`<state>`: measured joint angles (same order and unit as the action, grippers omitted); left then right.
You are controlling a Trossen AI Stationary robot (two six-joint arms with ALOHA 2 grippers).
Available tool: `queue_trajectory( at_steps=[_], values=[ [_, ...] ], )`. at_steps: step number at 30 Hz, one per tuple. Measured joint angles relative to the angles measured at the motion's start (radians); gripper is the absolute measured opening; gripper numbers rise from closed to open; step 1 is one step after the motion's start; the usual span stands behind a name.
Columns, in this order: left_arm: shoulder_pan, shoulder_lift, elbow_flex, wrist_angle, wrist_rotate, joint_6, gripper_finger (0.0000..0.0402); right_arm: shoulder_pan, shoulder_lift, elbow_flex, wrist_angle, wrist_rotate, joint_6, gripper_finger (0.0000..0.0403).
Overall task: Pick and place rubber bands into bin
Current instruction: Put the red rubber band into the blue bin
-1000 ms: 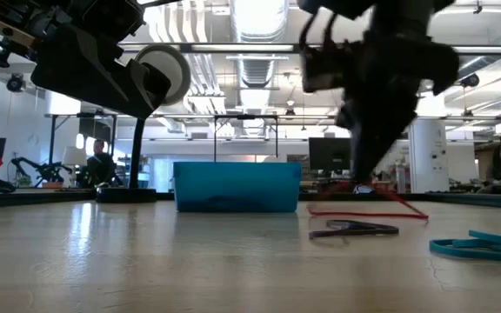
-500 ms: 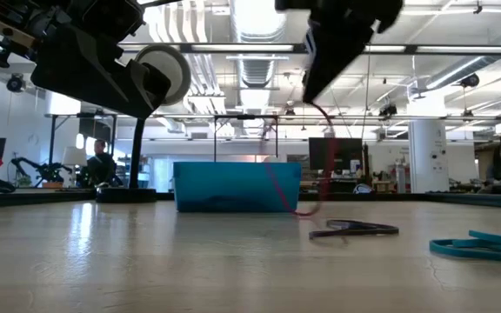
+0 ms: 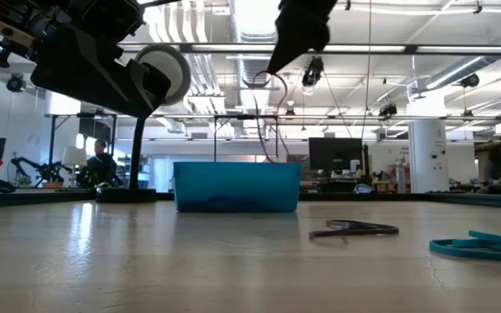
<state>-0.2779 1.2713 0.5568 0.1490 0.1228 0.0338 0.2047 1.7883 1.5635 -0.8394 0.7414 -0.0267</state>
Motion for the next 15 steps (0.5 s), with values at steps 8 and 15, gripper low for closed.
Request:
queue_trajectory(
  at_steps=[8, 15],
  values=[
    [0.0, 0.0, 0.0, 0.0, 0.0, 0.0, 0.0118, -0.125, -0.001, -0.017, 0.122, -0.028, -0.108, 0.0008],
    [0.0, 0.0, -0.001, 0.0, 0.0, 0.0, 0.0118, -0.237, -0.001, -0.059, 0.18, -0.298, -0.058, 0.0009]
  ],
)
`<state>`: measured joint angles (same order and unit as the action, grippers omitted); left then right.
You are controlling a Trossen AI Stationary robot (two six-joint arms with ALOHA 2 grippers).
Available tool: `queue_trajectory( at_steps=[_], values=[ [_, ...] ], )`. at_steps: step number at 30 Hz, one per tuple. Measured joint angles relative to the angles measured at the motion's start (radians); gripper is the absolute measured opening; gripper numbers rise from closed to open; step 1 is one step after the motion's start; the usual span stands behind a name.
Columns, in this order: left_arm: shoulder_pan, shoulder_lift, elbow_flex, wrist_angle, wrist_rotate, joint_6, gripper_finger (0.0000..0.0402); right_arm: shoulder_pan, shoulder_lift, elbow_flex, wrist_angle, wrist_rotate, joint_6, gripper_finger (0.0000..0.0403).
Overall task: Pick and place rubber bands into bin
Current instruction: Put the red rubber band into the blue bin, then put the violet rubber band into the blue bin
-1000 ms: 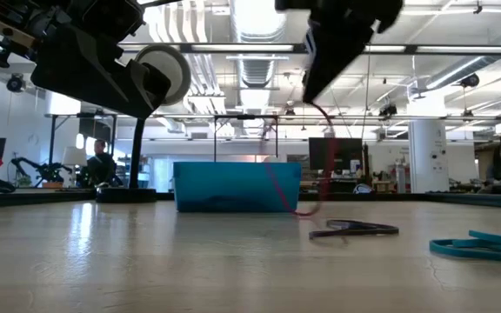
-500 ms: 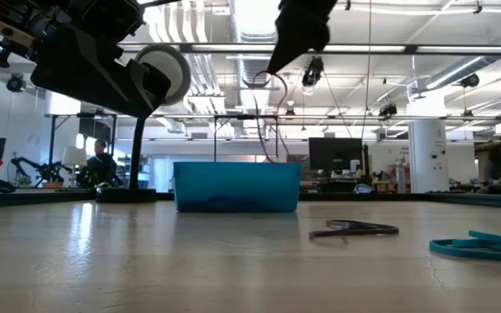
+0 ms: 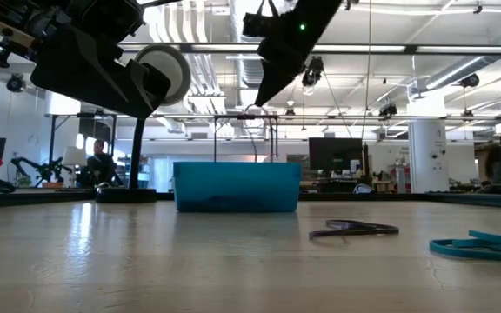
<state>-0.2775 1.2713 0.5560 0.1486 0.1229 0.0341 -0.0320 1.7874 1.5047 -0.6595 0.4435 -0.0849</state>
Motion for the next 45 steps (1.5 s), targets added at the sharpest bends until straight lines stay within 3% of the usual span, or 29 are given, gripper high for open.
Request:
queue_trajectory(
  at_steps=[5, 16, 22, 25, 31, 37, 41, 45],
  values=[
    [0.001, 0.0, 0.0, 0.0, 0.0, 0.0, 0.0118, -0.054, 0.0, -0.064, 0.103, -0.209, 0.012, 0.0011],
    [0.0, 0.0, 0.0, 0.0, 0.0, 0.0, 0.0118, -0.064, 0.0, -0.102, 0.112, -0.25, 0.104, 0.0112],
    [0.0, 0.0, 0.0, 0.0, 0.0, 0.0, 0.0118, 0.004, 0.0, -0.103, 0.016, -0.436, 0.181, 0.0149],
    [0.0, 0.0, 0.0, 0.0, 0.0, 0.0, 0.0118, 0.071, 0.0, -0.109, -0.013, -0.473, 0.236, 0.0155],
    [0.0, 0.0, 0.0, 0.0, 0.0, 0.007, 0.0118, 0.225, 0.0, -0.117, -0.024, -0.467, 0.355, 0.0157],
    [0.0, 0.001, -0.001, 0.024, 0.0, 0.03, 0.0118, 0.37, 0.0, -0.175, -0.007, -0.346, 0.485, 0.0157],
    [-0.008, 0.082, 0.003, 0.196, -0.004, 0.068, 0.0118, 0.433, 0.002, -0.213, -0.04, -0.257, 0.612, 0.0151],
    [-0.023, 0.234, 0.074, 0.236, -0.001, 0.15, 0.0118, 0.471, 0.002, -0.24, -0.118, -0.181, 0.713, 0.0141]
  ],
)
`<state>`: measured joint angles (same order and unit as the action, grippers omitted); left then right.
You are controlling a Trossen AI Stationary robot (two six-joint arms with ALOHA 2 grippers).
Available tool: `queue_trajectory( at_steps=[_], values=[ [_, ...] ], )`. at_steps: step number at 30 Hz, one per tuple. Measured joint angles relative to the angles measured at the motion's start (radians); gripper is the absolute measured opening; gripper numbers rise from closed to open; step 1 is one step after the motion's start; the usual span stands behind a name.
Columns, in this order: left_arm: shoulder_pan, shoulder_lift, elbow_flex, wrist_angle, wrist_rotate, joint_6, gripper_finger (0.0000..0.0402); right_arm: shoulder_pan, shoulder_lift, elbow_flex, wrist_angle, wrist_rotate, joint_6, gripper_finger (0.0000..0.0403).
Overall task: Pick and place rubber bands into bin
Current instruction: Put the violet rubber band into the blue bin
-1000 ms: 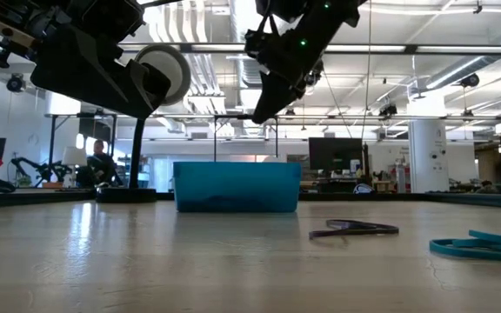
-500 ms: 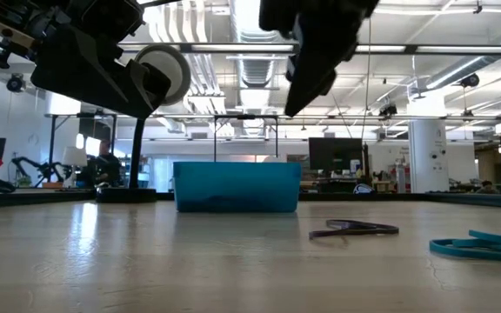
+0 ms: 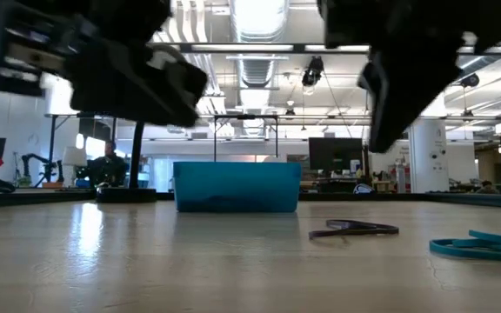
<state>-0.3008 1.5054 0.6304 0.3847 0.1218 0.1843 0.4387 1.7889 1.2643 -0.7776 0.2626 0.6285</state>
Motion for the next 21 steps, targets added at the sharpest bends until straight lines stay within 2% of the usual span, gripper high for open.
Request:
queue_trajectory(
  at_steps=[6, 10, 16, 21],
  values=[
    [0.001, 0.221, 0.174, -0.016, 0.029, 0.04, 0.0118, 0.02, -0.001, -0.045, -0.173, 0.054, 0.152, 0.0124],
    [0.001, 0.319, 0.304, -0.12, 0.056, 0.057, 0.0118, 0.028, -0.002, -0.088, -0.213, 0.053, 0.247, 0.0117],
    [0.003, 0.402, 0.479, -0.311, 0.056, 0.124, 0.0118, 0.063, -0.003, -0.137, -0.204, -0.025, 0.328, 0.0111],
    [0.017, 0.438, 0.56, -0.351, 0.057, 0.164, 0.0118, 0.107, -0.005, -0.152, -0.202, -0.028, 0.398, 0.0109]
  ],
)
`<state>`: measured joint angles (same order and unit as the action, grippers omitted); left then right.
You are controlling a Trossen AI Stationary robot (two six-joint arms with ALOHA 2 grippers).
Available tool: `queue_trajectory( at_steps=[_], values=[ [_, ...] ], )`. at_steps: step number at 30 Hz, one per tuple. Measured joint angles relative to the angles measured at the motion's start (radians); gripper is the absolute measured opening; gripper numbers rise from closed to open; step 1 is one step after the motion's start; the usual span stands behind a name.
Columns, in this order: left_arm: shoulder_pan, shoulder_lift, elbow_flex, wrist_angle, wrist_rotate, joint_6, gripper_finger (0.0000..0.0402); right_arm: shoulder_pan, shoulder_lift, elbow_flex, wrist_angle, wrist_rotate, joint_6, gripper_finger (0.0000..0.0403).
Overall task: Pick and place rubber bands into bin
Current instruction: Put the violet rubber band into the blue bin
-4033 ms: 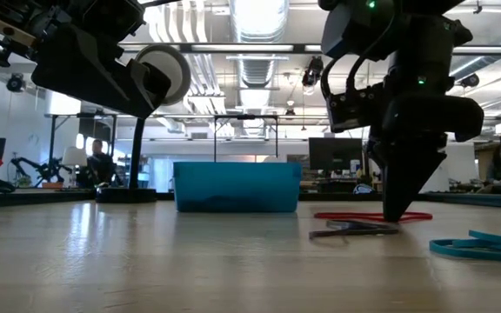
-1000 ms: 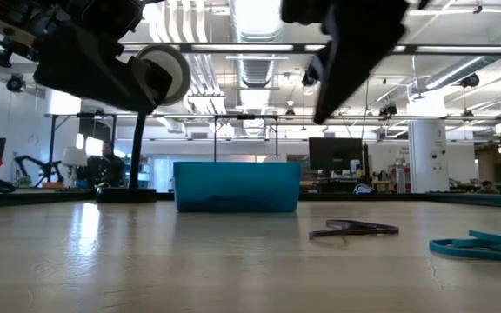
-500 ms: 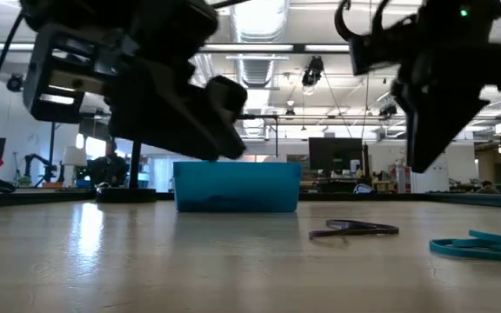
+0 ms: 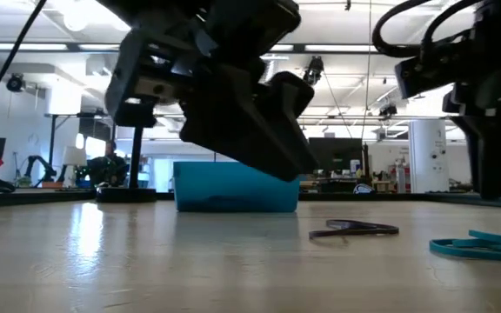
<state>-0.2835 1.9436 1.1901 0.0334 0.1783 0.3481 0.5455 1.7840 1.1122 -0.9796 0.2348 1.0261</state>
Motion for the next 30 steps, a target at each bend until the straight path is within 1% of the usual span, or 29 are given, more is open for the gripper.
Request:
queue_trajectory(
  at_steps=[6, 8, 24, 30],
  values=[
    [0.009, 0.056, 0.078, -0.061, -0.001, 0.021, 0.0118, 0.03, -0.003, -0.009, -0.001, 0.0, 0.054, 0.0106],
    [0.009, 0.083, 0.101, -0.053, 0.0, 0.032, 0.0118, 0.033, -0.003, -0.011, -0.001, 0.0, 0.065, 0.0103],
    [0.009, 0.17, 0.148, -0.055, 0.01, 0.024, 0.0118, 0.035, -0.004, -0.015, -0.001, 0.005, 0.069, 0.0078],
    [0.022, 0.188, 0.158, -0.051, 0.016, -0.03, 0.0118, 0.035, -0.004, -0.015, 0.0, 0.011, 0.087, 0.0069]
  ],
)
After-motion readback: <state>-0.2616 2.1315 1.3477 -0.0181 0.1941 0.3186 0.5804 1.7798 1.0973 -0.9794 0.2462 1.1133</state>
